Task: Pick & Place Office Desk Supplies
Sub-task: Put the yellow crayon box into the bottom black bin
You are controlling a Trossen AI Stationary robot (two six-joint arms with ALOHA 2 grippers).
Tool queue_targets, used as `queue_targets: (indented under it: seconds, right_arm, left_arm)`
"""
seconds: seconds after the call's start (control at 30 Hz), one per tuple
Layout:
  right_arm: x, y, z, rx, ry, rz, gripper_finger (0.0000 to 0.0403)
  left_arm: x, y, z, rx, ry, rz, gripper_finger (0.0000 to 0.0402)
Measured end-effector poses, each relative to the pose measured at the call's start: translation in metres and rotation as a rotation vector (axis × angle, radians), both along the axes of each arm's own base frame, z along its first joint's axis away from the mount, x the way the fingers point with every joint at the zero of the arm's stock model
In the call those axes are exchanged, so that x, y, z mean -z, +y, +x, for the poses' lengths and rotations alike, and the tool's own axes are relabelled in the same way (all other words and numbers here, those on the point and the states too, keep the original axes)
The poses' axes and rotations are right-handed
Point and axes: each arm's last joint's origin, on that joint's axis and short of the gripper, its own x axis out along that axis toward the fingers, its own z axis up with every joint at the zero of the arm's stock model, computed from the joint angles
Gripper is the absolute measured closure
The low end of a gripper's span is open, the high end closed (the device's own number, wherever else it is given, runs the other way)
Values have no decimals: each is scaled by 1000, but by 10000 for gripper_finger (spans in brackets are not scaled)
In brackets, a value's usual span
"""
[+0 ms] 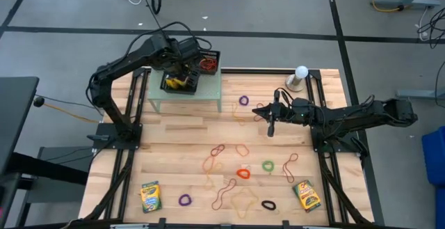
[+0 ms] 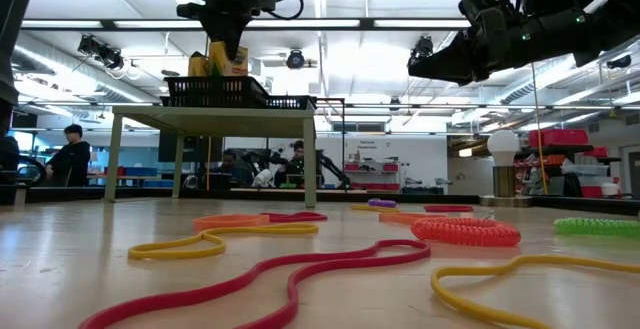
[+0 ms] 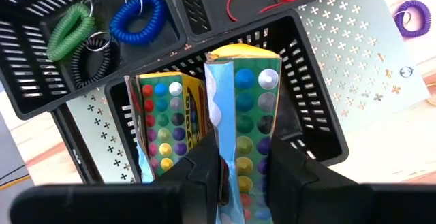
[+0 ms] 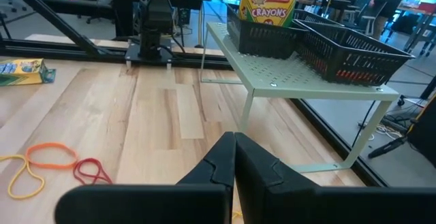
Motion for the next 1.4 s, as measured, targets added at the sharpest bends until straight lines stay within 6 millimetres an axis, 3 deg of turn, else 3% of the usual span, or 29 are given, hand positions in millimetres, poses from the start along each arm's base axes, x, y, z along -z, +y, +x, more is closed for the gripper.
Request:
queue_targets:
  seconds: [0.2, 0.5, 0.73, 1.4]
  right_arm:
    - [0, 0, 0, -3, 0, 1, 392]
    - [0, 0, 0, -3, 0, 1, 392]
    - [0, 0, 0, -3, 0, 1, 392]
    - [0, 0, 0, 1, 0, -1, 392]
  left_arm:
    - [0, 0, 0, -1, 0, 0, 314]
    - [22, 2, 0, -26, 59, -62, 313]
    - [23, 3, 0, -18, 75, -47, 309]
    - [21, -2, 2, 110, 151, 22, 212]
